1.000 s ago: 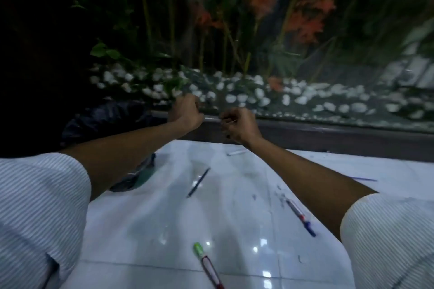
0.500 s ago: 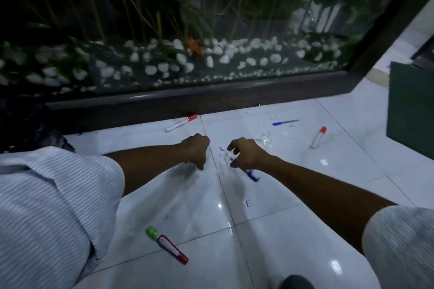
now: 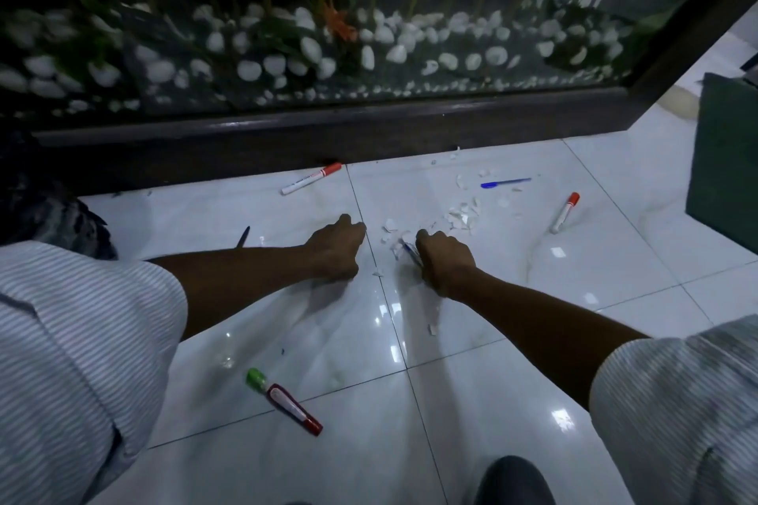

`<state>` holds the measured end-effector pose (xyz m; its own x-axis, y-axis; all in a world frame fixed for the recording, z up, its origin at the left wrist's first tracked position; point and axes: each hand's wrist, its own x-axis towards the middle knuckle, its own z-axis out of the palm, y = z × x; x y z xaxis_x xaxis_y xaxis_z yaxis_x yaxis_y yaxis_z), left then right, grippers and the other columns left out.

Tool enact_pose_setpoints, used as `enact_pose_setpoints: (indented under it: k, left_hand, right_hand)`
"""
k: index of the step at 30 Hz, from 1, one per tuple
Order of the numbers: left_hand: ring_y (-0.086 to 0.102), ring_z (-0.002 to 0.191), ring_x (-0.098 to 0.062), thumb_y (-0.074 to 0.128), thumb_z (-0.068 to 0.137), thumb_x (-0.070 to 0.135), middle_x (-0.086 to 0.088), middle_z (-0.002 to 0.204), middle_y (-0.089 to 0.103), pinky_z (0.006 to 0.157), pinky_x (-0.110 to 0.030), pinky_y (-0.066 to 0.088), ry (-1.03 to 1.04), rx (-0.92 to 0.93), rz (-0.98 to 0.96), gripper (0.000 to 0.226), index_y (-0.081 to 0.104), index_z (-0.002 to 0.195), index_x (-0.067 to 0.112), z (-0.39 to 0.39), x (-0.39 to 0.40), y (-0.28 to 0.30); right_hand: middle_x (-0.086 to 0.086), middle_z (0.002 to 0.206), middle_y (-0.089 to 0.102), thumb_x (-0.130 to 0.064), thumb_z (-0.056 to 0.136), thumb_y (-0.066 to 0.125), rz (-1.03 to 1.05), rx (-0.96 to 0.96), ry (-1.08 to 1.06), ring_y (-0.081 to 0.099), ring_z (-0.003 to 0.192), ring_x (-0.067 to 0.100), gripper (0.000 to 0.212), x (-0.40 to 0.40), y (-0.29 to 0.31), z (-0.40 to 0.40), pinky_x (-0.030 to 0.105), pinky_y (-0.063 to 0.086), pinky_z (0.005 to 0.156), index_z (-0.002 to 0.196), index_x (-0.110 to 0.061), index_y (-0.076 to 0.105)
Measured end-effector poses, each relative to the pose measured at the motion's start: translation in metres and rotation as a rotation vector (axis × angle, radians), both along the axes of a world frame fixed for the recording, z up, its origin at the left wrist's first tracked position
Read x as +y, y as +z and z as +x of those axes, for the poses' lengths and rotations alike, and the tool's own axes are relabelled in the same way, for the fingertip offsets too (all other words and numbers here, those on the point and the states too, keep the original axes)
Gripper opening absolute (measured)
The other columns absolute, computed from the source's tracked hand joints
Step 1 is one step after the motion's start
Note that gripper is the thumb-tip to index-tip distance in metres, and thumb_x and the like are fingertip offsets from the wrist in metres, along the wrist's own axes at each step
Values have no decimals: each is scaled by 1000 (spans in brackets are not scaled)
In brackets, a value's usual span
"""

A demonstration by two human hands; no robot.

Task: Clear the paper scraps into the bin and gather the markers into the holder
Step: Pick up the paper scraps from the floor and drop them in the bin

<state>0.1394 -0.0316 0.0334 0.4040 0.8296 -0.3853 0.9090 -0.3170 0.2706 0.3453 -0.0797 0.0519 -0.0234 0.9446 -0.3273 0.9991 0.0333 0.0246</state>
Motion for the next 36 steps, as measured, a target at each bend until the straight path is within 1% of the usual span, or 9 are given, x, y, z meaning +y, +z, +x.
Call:
enact_pose_setpoints:
  k: [3, 6, 12, 16, 18, 24, 27, 30, 36]
  left_hand:
    - [58, 93, -26, 72, 72, 11, -1, 107, 49, 65, -33, 44, -12, -90, 46, 38, 56, 106, 17, 6, 7, -2]
    - [65, 89, -25, 71, 70, 10, -1, 97, 65, 72, -37, 58, 108, -230, -18, 19, 64, 84, 20, 16, 9, -4]
    - [76, 70, -30, 62, 85, 8, -15, 84, 75, 64, -40, 66, 360, -441, -170, 12, 72, 88, 1, 43, 7, 12]
    - [70, 65, -25, 62, 99, 29, -14, 89, 78, 59, -33, 63, 648, -605, -461, 33, 71, 99, -3, 54, 7, 27]
    - [66, 62, -19, 66, 98, 28, -11, 85, 77, 56, -28, 58, 720, -646, -478, 31, 71, 103, -2, 51, 10, 32]
    - [67, 68, -20, 79, 90, 21, -12, 86, 74, 63, -31, 59, 729, -559, -430, 21, 74, 97, 2, 28, 17, 34]
    - [68, 63, -22, 75, 92, 20, -13, 78, 72, 57, -30, 60, 701, -434, -361, 19, 70, 88, 2, 14, 23, 33]
    - [66, 57, -20, 72, 93, 24, -10, 76, 69, 53, -28, 57, 558, -154, -200, 21, 63, 89, 5, -4, 29, 33]
    - [64, 90, -25, 72, 90, 23, -9, 101, 59, 67, -32, 49, 283, 144, 25, 32, 57, 115, 9, -26, 16, 23]
  right_hand:
    - [14, 118, 60, -13, 77, 79, -48, 72, -111, 64, 107, 35, 49, 5, 2, 3, 34, 44, 76, 117, -8, 51]
    - [11, 105, 67, -34, 72, 87, -93, 299, -294, 68, 94, 30, 51, 11, 3, 7, 37, 56, 78, 107, -7, 62]
    - [20, 74, 75, -18, 72, 80, -84, 777, -653, 68, 55, 23, 28, 11, 4, 14, 33, 64, 61, 82, 7, 75]
    - [26, 95, 75, -9, 78, 79, -121, 1006, -623, 69, 66, 22, 11, 6, 8, 11, 27, 59, 58, 79, 0, 74]
    - [23, 96, 76, -7, 81, 81, -151, 1059, -564, 74, 75, 23, 9, 5, 13, 5, 24, 56, 58, 82, -6, 72]
    - [30, 95, 74, 1, 77, 85, -151, 1174, -428, 76, 84, 39, 30, 5, 10, -20, 32, 60, 63, 98, 11, 66]
    - [25, 88, 75, -5, 79, 85, -123, 1135, -432, 77, 80, 34, 26, 5, 2, -33, 34, 61, 61, 96, 5, 67]
    - [5, 89, 75, -9, 83, 73, 47, 793, -321, 74, 83, 25, 13, 7, -12, -31, 33, 58, 67, 93, -17, 70]
    - [9, 126, 56, -5, 84, 62, 108, 411, -188, 53, 121, 28, 47, 6, -17, -4, 42, 52, 92, 130, -15, 56]
